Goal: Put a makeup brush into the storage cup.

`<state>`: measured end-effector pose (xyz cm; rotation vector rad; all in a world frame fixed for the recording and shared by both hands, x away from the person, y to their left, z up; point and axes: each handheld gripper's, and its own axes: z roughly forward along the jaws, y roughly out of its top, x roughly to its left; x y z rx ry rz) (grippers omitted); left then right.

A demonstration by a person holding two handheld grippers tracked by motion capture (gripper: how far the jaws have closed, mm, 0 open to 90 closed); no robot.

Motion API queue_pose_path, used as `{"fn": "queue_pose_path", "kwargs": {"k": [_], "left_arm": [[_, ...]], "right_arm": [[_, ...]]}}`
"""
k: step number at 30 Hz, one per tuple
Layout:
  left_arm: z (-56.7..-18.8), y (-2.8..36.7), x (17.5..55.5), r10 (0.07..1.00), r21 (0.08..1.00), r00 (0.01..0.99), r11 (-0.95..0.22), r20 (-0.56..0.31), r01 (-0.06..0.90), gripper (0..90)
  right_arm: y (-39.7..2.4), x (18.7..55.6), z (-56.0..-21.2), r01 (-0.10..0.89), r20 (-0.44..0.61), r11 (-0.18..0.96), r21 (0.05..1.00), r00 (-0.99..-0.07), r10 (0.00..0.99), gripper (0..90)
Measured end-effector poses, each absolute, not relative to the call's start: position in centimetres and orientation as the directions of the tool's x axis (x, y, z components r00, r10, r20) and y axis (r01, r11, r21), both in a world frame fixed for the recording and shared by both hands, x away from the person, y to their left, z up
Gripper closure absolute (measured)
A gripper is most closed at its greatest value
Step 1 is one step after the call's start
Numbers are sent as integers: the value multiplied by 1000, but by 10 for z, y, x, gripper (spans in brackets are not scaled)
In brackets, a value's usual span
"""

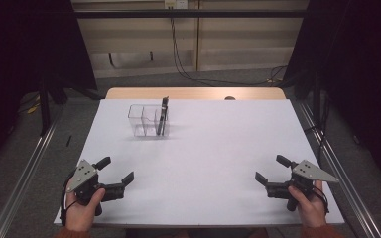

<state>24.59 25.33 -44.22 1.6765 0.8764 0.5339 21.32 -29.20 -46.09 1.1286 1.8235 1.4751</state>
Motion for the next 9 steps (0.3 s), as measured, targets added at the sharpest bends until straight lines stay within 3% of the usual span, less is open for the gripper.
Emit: {"fn": "queue_pose_path", "kwargs": {"k": [9], "left_arm": [[-443,255,247,778,954,621,-108,-95,280,25]], "right_arm": [[-293,214,-462,277,96,57,959,-508,856,0]]}}
